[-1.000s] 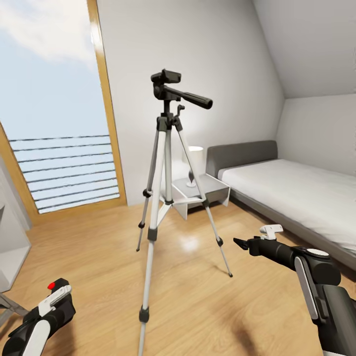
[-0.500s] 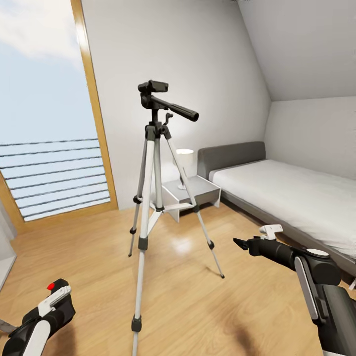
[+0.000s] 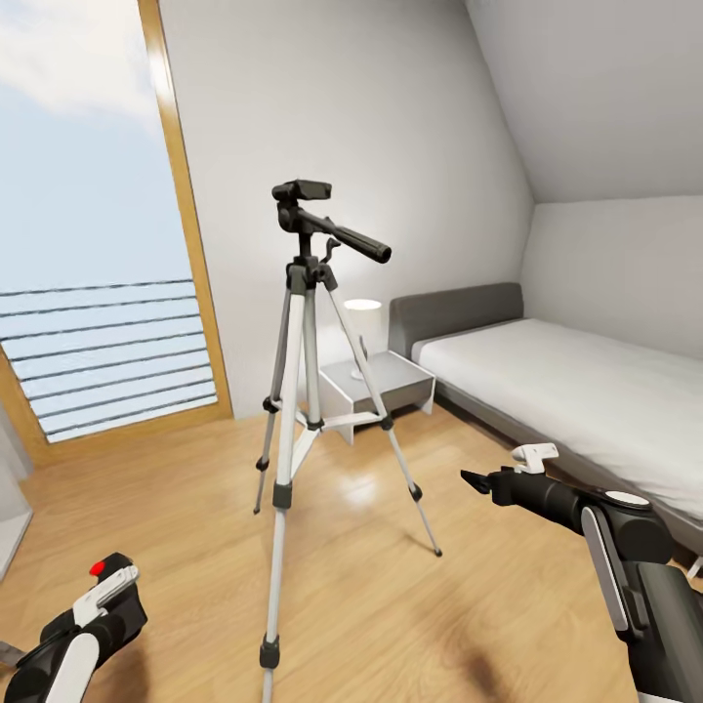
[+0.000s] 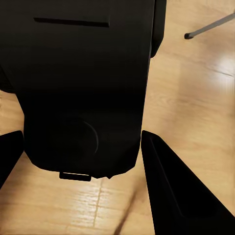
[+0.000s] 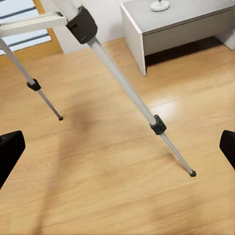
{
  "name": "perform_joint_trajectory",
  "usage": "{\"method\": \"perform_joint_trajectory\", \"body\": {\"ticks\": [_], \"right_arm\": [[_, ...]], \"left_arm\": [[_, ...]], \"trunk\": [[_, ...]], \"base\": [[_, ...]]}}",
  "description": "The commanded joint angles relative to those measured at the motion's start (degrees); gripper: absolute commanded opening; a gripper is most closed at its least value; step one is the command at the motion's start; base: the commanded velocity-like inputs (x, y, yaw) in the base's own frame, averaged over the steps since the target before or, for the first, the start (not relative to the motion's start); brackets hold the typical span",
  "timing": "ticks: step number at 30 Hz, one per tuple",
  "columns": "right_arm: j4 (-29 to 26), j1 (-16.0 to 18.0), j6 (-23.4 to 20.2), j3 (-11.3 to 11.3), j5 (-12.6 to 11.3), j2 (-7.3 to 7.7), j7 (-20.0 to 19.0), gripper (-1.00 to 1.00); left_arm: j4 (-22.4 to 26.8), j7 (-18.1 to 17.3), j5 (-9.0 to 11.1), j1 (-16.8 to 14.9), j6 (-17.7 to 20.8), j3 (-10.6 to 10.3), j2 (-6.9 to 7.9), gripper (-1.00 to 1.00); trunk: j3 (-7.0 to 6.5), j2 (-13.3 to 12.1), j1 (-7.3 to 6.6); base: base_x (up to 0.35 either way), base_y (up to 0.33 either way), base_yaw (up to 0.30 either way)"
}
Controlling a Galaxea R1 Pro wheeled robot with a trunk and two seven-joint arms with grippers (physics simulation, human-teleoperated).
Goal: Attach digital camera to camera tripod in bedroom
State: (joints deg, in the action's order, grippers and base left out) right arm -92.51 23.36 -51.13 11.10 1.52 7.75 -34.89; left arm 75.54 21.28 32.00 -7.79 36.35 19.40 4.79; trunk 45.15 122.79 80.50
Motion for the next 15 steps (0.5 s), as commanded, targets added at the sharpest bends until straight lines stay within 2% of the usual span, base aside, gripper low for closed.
{"method": "perform_joint_trajectory", "body": {"ticks": [1, 3, 5, 12, 15], "right_arm": [[-0.04, 0.04, -0.29, 0.06, 0.20, -0.01, -0.33, 1.00], [-0.04, 0.04, -0.29, 0.06, 0.17, -0.01, -0.30, 1.00], [-0.04, 0.03, -0.29, 0.06, 0.18, -0.02, -0.29, 1.00], [-0.04, 0.02, -0.26, 0.08, 0.19, 0.00, -0.31, 1.00], [-0.04, 0.04, -0.27, 0.14, 0.20, 0.00, -0.29, 1.00]], "left_arm": [[0.07, 0.35, 0.52, -0.03, 0.22, 0.40, -0.02, -1.00], [0.07, 0.11, 0.59, -0.03, 0.21, 2.57, -0.26, -1.00], [0.24, 0.15, 0.64, -0.03, 0.18, 3.20, -0.41, -1.00], [0.64, 0.00, 0.47, -0.03, 0.13, 3.73, -0.91, -1.00], [0.52, 0.00, 0.37, -0.03, 0.13, 3.72, -1.00, -1.00]], "trunk": [[-0.12, -0.39, -0.24], [-0.30, -0.79, -0.45], [-0.30, -0.79, -0.45], [-0.30, -0.79, -0.45], [-0.30, -0.79, -0.45]], "base": [[0.000, 0.000, -0.002], [0.000, 0.000, -0.001], [0.000, 0.000, 0.000], [0.000, 0.003, 0.000], [0.000, 0.105, 0.000]]}}
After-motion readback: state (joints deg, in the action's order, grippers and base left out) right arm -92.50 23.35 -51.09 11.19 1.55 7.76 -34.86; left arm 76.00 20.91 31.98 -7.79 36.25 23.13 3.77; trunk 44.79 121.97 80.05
